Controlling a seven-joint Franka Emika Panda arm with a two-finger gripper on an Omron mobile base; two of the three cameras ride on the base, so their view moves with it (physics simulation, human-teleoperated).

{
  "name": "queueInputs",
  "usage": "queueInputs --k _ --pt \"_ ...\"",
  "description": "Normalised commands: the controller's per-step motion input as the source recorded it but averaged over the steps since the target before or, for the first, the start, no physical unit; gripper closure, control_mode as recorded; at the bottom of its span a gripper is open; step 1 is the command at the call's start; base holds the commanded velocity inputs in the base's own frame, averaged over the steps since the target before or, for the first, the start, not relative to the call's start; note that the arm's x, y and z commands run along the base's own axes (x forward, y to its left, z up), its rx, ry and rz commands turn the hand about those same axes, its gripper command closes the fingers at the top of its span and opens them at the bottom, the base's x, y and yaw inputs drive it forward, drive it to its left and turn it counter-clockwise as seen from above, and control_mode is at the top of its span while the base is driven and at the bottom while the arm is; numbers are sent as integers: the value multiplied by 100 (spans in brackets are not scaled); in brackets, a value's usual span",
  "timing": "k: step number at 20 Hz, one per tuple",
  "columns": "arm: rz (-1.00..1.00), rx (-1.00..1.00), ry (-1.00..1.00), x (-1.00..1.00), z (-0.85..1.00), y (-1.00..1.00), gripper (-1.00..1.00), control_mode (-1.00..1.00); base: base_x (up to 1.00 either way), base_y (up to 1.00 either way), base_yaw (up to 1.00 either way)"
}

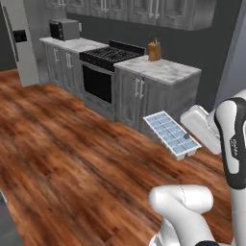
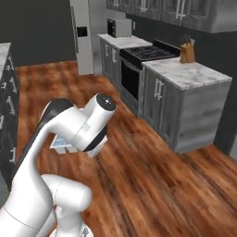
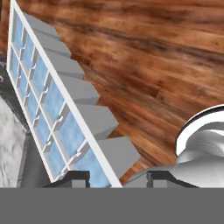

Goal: The ice cube tray has been filled with water. Take the tray and place it in the freezer to make ice. Close the freezer door after placing the tray.

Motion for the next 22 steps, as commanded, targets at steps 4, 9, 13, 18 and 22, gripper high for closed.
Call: queueInputs --k 4,9,13,18,22 --pt "0 0 0 0 0 0 100 100 100 0 42" --pt "0 0 0 0 0 0 100 100 100 -12 34" --pt "0 0 0 0 0 0 100 100 100 -11 19" --pt "0 0 0 0 0 0 100 100 100 -6 4" --pt "0 0 0 0 0 0 100 100 100 -1 0"
